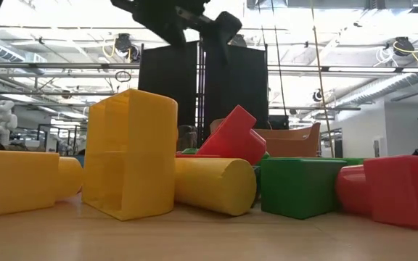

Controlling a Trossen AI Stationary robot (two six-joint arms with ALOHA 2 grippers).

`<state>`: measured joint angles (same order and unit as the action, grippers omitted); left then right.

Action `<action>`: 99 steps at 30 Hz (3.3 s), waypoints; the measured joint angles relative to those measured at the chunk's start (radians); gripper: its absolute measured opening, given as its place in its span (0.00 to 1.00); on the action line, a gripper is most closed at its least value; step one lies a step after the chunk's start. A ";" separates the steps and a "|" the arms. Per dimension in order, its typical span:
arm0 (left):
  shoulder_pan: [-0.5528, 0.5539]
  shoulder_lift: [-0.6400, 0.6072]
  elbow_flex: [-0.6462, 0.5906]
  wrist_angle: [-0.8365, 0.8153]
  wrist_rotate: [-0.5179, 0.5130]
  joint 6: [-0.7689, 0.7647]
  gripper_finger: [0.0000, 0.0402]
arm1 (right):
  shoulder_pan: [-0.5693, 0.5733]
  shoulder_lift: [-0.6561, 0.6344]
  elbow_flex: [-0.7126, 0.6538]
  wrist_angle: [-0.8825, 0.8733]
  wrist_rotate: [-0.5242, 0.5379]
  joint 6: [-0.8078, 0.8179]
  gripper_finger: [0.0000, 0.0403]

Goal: Sort blocks by size
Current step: Put the big red game piece into the orange bin

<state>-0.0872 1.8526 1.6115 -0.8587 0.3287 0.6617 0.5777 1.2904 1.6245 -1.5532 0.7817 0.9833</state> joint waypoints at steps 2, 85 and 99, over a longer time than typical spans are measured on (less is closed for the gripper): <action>-0.004 0.011 0.000 0.047 0.021 0.013 0.80 | 0.000 0.000 0.000 0.000 -0.007 0.000 0.66; 0.521 0.173 0.129 0.412 -0.461 -0.342 0.39 | 0.000 0.000 0.000 -0.007 -0.041 -0.021 0.66; 0.509 0.200 0.128 0.372 -0.448 -0.208 0.63 | 0.000 0.000 0.000 0.001 -0.042 -0.016 0.66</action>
<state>0.4221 2.0525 1.7397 -0.4865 -0.1193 0.4534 0.5777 1.2907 1.6245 -1.5520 0.7399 0.9676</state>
